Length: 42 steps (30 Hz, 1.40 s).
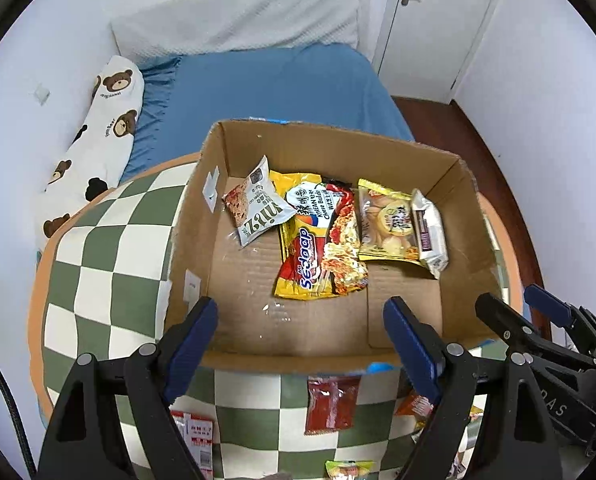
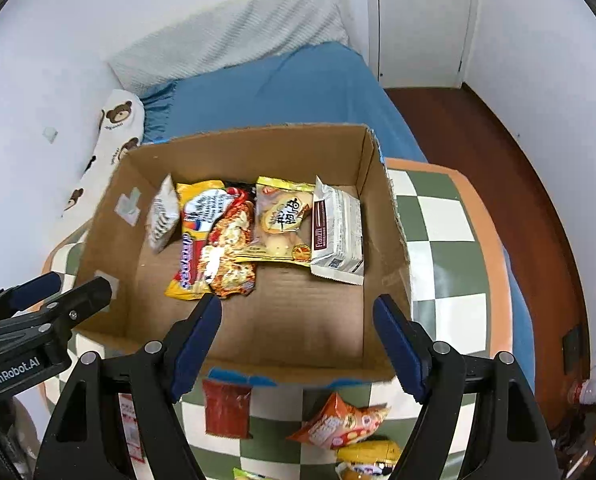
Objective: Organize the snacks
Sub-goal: 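Grasp the red sauce sachet with left tool while right grasps orange CUICUIJIAO bag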
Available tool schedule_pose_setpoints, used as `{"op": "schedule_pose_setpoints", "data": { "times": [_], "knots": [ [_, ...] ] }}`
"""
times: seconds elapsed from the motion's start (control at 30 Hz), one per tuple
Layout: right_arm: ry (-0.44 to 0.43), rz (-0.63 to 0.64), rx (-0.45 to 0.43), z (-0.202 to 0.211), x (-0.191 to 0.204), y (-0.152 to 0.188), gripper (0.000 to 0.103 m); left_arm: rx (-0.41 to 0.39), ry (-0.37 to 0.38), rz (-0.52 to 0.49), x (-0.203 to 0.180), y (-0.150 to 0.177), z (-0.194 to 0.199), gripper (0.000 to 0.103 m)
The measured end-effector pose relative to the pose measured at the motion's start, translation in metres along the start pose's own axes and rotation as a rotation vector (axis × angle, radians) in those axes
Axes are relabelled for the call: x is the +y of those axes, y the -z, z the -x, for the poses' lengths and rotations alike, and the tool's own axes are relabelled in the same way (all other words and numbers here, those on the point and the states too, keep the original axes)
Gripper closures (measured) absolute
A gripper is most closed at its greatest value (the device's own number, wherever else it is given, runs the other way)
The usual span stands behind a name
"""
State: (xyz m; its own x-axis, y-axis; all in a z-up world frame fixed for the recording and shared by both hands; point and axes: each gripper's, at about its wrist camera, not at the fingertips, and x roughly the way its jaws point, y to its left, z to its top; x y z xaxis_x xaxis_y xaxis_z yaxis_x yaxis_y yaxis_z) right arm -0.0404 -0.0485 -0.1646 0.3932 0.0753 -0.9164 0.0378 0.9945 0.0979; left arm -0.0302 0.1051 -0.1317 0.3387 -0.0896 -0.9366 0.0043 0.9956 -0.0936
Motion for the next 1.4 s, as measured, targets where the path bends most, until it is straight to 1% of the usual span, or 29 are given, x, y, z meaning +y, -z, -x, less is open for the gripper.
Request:
{"op": "schedule_pose_setpoints", "data": {
  "times": [0.13, 0.23, 0.33, 0.43, 0.5, 0.57, 0.6, 0.7, 0.8, 0.87, 0.93, 0.97, 1.0, 1.03, 1.07, 1.13, 1.23, 1.27, 1.3, 1.33, 1.37, 1.4],
  "knots": [
    [-0.022, -0.007, -0.023, 0.025, 0.001, 0.013, 0.022, -0.017, 0.016, 0.007, 0.000, 0.015, 0.020, 0.019],
    [-0.040, -0.024, -0.013, 0.038, -0.003, 0.032, 0.022, -0.020, 0.028, 0.011, 0.002, 0.035, 0.030, 0.019],
    [-0.054, -0.053, 0.028, 0.039, -0.013, 0.057, 0.022, 0.000, 0.020, 0.011, 0.003, 0.061, 0.030, 0.019],
    [-0.053, -0.060, 0.098, 0.027, -0.028, 0.084, 0.022, 0.055, -0.001, 0.017, 0.005, 0.090, 0.014, 0.019],
    [-0.026, -0.038, 0.159, 0.012, -0.038, 0.099, 0.022, 0.111, -0.014, 0.022, 0.006, 0.110, -0.004, 0.019],
    [-0.038, 0.005, 0.226, -0.005, -0.045, 0.113, 0.022, 0.168, -0.021, 0.022, 0.006, 0.128, -0.025, 0.019],
    [-0.025, 0.034, 0.257, -0.016, -0.047, 0.119, 0.022, 0.186, -0.028, 0.021, 0.006, 0.134, -0.033, 0.019],
    [0.053, 0.187, 0.296, -0.047, -0.038, 0.129, 0.022, 0.250, -0.054, 0.011, 0.000, 0.153, -0.065, 0.019],
    [0.111, 0.355, 0.339, -0.080, -0.023, 0.139, 0.022, 0.293, -0.071, 0.003, -0.006, 0.163, -0.088, 0.019],
    [0.144, 0.465, 0.386, -0.099, -0.014, 0.145, 0.022, 0.309, -0.080, -0.002, -0.008, 0.166, -0.098, 0.019],
    [0.149, 0.513, 0.421, -0.113, -0.011, 0.149, 0.023, 0.323, -0.091, -0.006, -0.011, 0.168, -0.109, 0.019],
    [0.153, 0.514, 0.447, -0.120, -0.012, 0.149, 0.023, 0.328, -0.095, -0.006, -0.012, 0.168, -0.114, 0.019],
    [0.157, 0.491, 0.457, -0.124, -0.015, 0.148, 0.023, 0.332, -0.098, -0.006, -0.012, 0.168, -0.117, 0.019],
    [0.144, 0.442, 0.463, -0.126, -0.020, 0.144, 0.028, 0.334, -0.099, -0.005, -0.013, 0.167, -0.122, 0.019],
    [0.115, 0.369, 0.471, -0.126, -0.027, 0.140, 0.032, 0.336, -0.099, -0.007, -0.014, 0.166, -0.126, 0.019],
    [0.051, 0.183, 0.496, -0.126, -0.046, 0.132, 0.039, 0.347, -0.097, -0.013, -0.017, 0.164, -0.135, 0.019],
    [-0.043, -0.083, 0.525, -0.123, -0.079, 0.129, 0.039, 0.363, -0.084, -0.021, -0.024, 0.161, -0.148, 0.019],
    [-0.087, -0.165, 0.535, -0.123, -0.089, 0.130, 0.039, 0.370, -0.079, -0.025, -0.027, 0.160, -0.153, 0.019],
    [-0.132, -0.235, 0.545, -0.122, -0.098, 0.132, 0.039, 0.378, -0.076, -0.033, -0.031, 0.160, -0.159, 0.019],
    [-0.162, -0.275, 0.548, -0.120, -0.104, 0.133, 0.036, 0.382, -0.071, -0.040, -0.034, 0.159, -0.163, 0.019],
    [-0.177, -0.288, 0.544, -0.118, -0.108, 0.134, 0.032, 0.387, -0.064, -0.048, -0.038, 0.159, -0.167, 0.019],
    [-0.162, -0.271, 0.529, -0.113, -0.109, 0.133, 0.020, 0.391, -0.058, -0.053, -0.042, 0.158, -0.171, 0.019]
  ]
}}
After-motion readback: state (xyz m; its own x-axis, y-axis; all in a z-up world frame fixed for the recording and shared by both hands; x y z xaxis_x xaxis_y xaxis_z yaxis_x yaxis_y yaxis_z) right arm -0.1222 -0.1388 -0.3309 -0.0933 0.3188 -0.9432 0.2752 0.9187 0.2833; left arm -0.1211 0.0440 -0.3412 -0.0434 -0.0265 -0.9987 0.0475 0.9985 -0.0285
